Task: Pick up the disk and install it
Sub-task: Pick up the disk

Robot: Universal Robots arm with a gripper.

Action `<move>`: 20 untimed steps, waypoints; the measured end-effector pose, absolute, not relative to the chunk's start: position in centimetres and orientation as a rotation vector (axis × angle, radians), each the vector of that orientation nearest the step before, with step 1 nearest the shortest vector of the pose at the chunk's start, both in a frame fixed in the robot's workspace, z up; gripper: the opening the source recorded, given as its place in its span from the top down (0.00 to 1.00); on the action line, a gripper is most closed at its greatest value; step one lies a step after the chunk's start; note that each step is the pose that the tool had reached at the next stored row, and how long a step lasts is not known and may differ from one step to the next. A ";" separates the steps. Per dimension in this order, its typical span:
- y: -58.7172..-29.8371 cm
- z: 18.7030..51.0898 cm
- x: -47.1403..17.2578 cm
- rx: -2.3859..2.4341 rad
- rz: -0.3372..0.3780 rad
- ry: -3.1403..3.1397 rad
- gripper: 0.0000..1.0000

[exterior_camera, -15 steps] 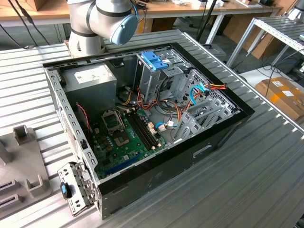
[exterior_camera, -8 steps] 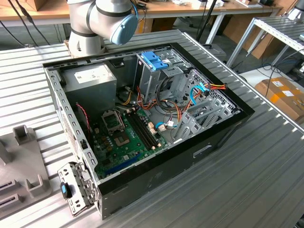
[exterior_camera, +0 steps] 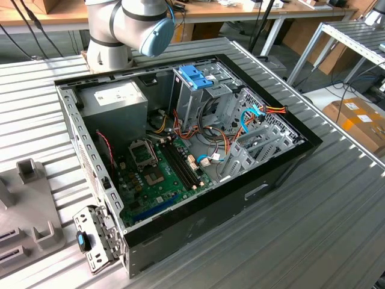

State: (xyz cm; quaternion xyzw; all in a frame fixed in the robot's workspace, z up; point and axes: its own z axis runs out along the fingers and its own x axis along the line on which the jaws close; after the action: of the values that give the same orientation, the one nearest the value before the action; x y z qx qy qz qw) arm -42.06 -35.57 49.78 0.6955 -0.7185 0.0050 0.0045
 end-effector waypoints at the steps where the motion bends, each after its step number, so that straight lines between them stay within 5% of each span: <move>1: -35.6 49.8 -41.9 2.179 0.016 -2.251 0.65; 20: -35.6 49.8 -37.0 2.179 0.016 -2.251 0.65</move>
State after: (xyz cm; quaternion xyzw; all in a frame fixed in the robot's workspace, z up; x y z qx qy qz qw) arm -37.03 -35.56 49.78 0.6955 -0.7185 0.0050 0.0045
